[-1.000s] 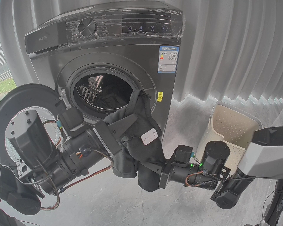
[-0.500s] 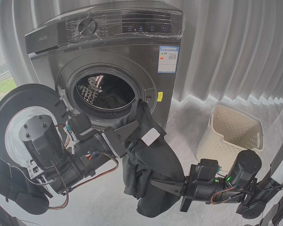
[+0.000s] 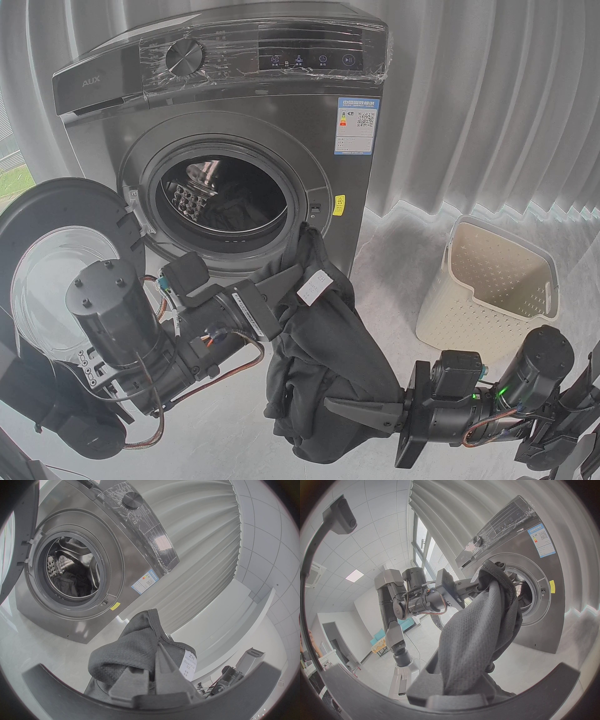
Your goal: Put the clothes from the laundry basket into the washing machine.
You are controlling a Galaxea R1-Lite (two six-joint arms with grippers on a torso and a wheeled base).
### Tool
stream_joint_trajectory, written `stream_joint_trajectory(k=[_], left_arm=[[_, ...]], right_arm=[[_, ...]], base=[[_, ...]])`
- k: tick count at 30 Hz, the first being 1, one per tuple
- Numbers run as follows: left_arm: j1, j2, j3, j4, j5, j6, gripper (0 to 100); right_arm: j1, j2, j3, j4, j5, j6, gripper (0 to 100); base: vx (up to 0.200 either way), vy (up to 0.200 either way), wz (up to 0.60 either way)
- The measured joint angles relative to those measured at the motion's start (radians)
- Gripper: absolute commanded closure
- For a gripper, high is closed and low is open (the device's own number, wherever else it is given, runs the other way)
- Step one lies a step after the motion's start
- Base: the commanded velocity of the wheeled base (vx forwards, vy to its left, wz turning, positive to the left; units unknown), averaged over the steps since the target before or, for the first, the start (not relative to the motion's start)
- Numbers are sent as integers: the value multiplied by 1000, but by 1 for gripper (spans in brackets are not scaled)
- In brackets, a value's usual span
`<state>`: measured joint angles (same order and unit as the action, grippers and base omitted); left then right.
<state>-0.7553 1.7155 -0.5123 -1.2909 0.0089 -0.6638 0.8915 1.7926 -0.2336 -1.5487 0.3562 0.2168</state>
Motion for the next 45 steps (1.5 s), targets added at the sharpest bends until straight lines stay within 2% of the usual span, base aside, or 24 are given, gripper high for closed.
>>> stream_joint_trajectory(k=[4, 5, 13, 16, 18, 24, 28, 32, 35, 37, 45], left_arm=[[6, 13, 0, -15, -3, 1, 100], [8, 16, 0, -19, -4, 1, 0], [18, 33, 11, -32, 0, 3, 0], [34, 34, 24, -32, 0, 15, 0], [52, 34, 36, -33, -5, 33, 0], [87, 28, 78, -62, -64, 57, 0], [94, 25, 128, -156, -118, 82, 0], [99, 24, 203, -228, -220, 142, 0], [103, 23, 257, -248, -286, 215, 0], [103, 22, 284, -254, -312, 264, 0], [94, 25, 355, -259, -377, 375, 0]], right_arm=[[3, -3, -1, 0, 0, 0, 100], [4, -3, -1, 0, 0, 0, 100], [-11, -5, -9, 0, 0, 0, 100], [-29, -7, -11, 0, 0, 1, 100], [-46, -10, -17, 0, 0, 1, 100], [-72, -16, -38, 0, 1, 1, 100], [-78, -16, -44, 0, 1, 2, 100], [-83, -17, -54, 0, 0, 4, 100], [-86, -17, -67, 0, 0, 5, 100], [-88, -17, -79, 0, -1, 7, 100], [-90, -17, -113, 0, -4, 9, 100]], base=[[0, 0, 0], [0, 0, 0], [0, 0, 0], [0, 0, 0], [0, 0, 0], [0, 0, 0], [0, 0, 0], [0, 0, 0], [0, 0, 0], [0, 0, 0], [0, 0, 0]])
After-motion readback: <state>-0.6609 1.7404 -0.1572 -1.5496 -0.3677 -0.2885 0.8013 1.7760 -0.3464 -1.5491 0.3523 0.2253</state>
